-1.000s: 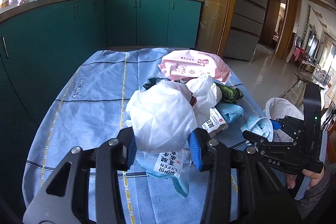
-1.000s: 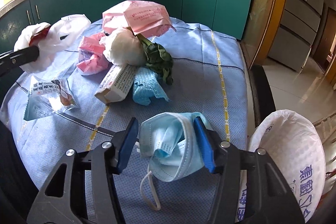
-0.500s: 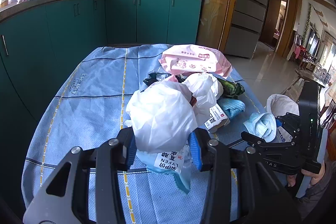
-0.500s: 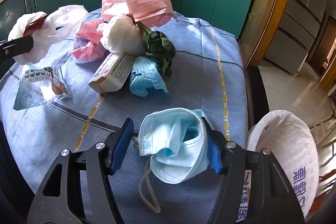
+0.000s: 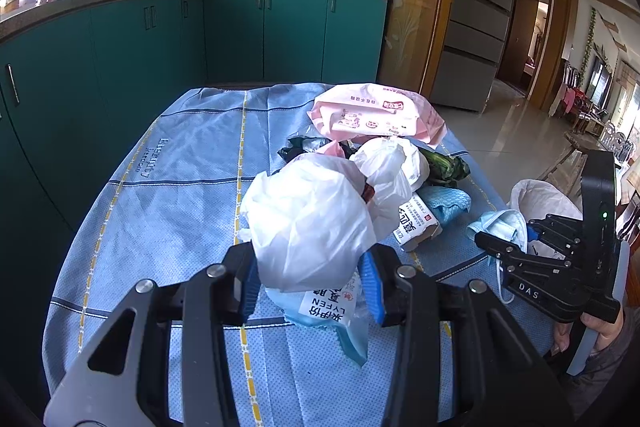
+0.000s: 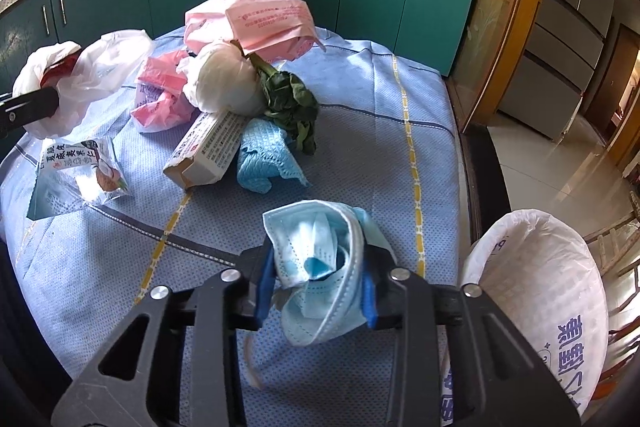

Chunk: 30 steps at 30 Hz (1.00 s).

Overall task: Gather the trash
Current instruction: 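Lift the white bag with the left tool while the right tool carries the mask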

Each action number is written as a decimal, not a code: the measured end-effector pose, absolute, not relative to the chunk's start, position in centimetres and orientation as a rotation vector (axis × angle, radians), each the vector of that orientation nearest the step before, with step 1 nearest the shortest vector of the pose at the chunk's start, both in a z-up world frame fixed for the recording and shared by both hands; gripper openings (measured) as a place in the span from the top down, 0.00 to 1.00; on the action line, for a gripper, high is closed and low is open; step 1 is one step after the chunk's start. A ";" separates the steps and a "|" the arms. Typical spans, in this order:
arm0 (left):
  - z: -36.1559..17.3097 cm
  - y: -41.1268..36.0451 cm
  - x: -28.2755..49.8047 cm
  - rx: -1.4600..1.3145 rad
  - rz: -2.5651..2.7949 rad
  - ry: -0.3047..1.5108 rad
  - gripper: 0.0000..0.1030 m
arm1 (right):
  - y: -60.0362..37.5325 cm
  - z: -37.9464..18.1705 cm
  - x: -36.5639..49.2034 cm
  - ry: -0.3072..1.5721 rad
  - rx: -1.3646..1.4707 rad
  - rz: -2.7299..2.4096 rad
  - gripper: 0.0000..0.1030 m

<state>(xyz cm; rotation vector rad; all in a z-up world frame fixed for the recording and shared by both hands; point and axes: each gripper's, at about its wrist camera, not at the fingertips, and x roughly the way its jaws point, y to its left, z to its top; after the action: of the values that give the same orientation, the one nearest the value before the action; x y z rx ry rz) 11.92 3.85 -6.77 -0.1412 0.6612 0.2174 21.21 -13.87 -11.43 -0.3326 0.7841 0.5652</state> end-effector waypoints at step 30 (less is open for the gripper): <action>-6.0 2.5 11.1 -0.095 0.225 0.637 0.58 | -15.5 -7.1 19.1 0.570 -0.183 0.645 0.68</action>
<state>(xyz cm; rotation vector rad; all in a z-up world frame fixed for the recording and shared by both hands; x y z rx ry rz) 11.13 2.47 -5.98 -0.0945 0.6368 0.2246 19.07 -15.48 -7.14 -0.1834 0.5699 0.6450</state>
